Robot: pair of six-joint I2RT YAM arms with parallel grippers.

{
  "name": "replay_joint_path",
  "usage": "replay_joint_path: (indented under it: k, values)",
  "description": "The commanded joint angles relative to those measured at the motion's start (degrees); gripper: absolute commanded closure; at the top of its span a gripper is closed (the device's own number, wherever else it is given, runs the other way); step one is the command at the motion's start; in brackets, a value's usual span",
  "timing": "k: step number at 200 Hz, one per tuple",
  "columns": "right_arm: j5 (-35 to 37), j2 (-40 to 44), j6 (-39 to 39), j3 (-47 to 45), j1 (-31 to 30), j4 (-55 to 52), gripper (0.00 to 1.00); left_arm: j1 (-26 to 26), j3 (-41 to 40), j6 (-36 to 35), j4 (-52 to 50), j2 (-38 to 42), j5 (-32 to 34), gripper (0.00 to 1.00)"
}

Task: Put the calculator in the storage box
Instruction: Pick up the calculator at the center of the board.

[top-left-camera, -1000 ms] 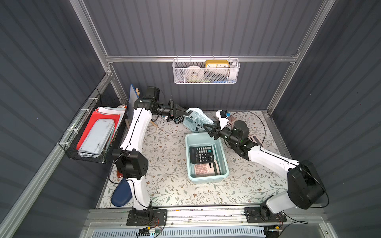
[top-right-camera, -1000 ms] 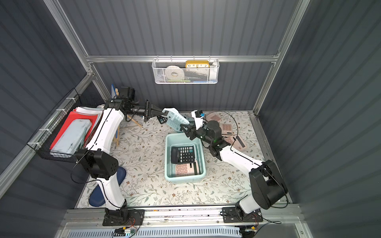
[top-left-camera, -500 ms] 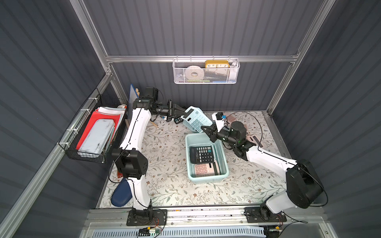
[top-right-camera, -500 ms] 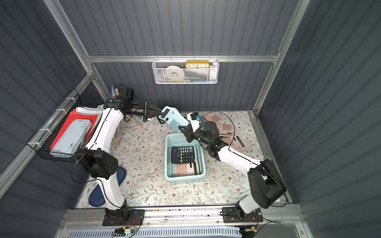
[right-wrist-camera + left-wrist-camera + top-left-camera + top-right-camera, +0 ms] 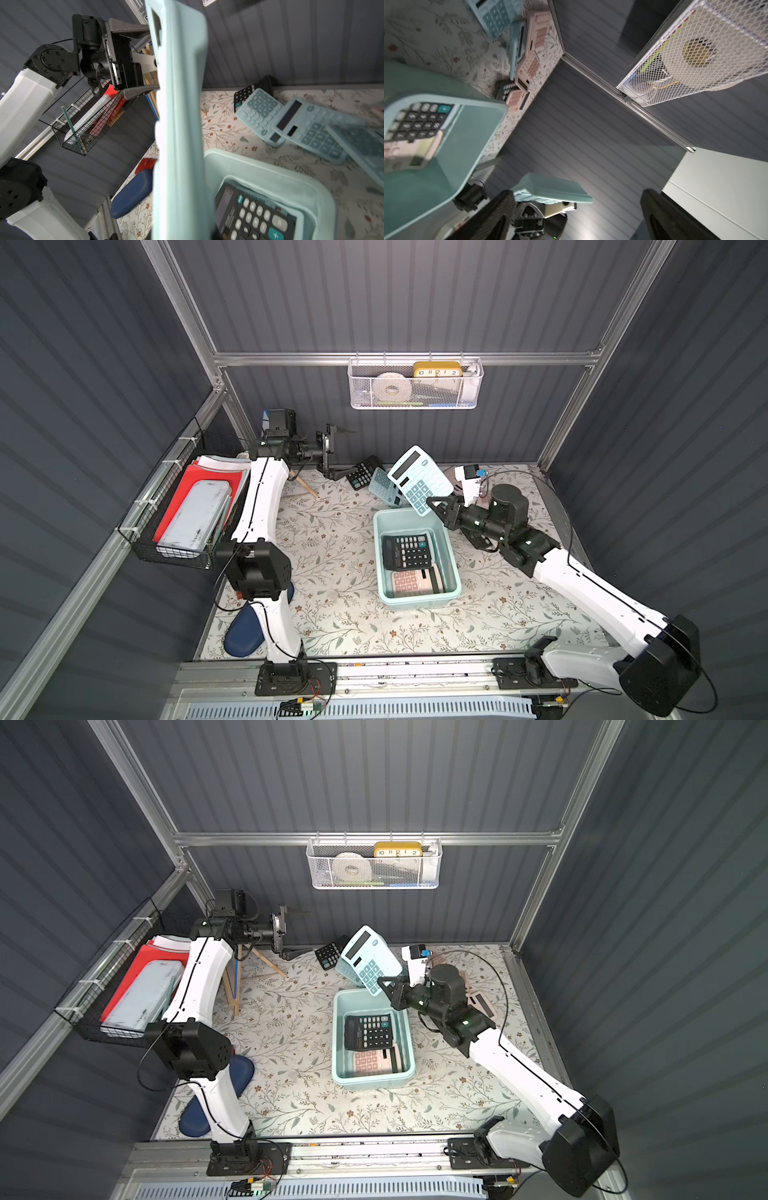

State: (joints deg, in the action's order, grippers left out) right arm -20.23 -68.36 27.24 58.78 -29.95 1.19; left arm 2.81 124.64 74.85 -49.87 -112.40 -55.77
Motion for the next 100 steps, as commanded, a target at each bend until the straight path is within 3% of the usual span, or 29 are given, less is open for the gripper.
replay_joint_path:
  k: [1,15,54,81,100]
  values:
    - [-1.0,2.1,6.2,4.3,0.8,-14.0,1.00,0.5,0.1,-15.3,-3.8,5.1,10.3,0.01]
    - [-4.2,2.3,8.5,5.1,1.8,-18.1,1.00,0.5,-5.1,-19.5,0.2,9.3,14.5,0.01]
    - [-13.9,-0.2,15.3,7.1,3.8,-22.2,1.00,2.3,-19.2,-29.3,10.0,16.1,17.2,0.01]
    - [-20.9,-4.5,17.7,9.8,4.2,-25.3,1.00,4.2,-24.9,-31.5,15.0,16.8,10.8,0.01]
    - [-26.7,-7.1,19.6,11.5,4.4,-26.7,1.00,7.2,-25.1,-35.9,13.7,16.1,10.4,0.01]
